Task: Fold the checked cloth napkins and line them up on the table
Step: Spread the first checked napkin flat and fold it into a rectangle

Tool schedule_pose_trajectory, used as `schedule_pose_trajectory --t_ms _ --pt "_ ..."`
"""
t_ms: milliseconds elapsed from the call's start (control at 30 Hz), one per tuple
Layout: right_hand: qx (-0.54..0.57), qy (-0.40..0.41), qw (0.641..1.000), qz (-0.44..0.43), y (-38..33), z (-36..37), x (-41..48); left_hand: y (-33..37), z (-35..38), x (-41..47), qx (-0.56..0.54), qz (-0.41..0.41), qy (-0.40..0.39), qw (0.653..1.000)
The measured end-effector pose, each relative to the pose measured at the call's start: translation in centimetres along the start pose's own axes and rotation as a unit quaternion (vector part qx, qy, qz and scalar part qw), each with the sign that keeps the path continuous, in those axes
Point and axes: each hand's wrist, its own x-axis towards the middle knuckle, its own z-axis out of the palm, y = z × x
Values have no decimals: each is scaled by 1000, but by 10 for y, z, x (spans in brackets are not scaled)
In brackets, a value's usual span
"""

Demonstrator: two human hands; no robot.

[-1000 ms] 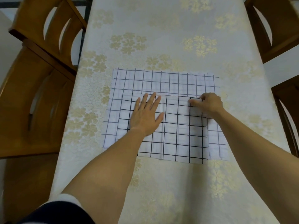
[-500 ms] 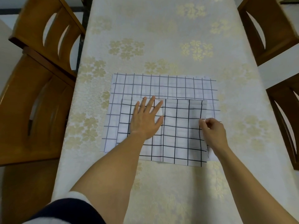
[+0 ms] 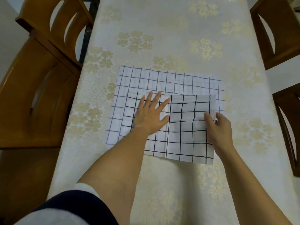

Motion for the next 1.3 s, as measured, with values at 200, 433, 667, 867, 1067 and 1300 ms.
schedule_pose_trajectory --t_ms 200,433,667,867,1067,1300 --pt "-45 -31 994 -99 -32 5 -17 0 3 0 10 1 -2 1000" --pt "-50 -86 982 -160 -77 37 -25 -20 -48 -9 -286 -15 154 946" --pt "-100 -108 974 -175 -111 96 -35 -61 -107 -51 -444 -115 160 874" --pt "-137 -171 959 -179 -123 145 -38 -60 -110 -62 -620 -220 8 753" --pt "-88 -171 954 -231 -86 134 -41 -69 -77 -65 -478 -260 -12 839" --pt "-314 -153 890 -294 -4 129 -20 -77 -54 -61 -391 -280 9 877"
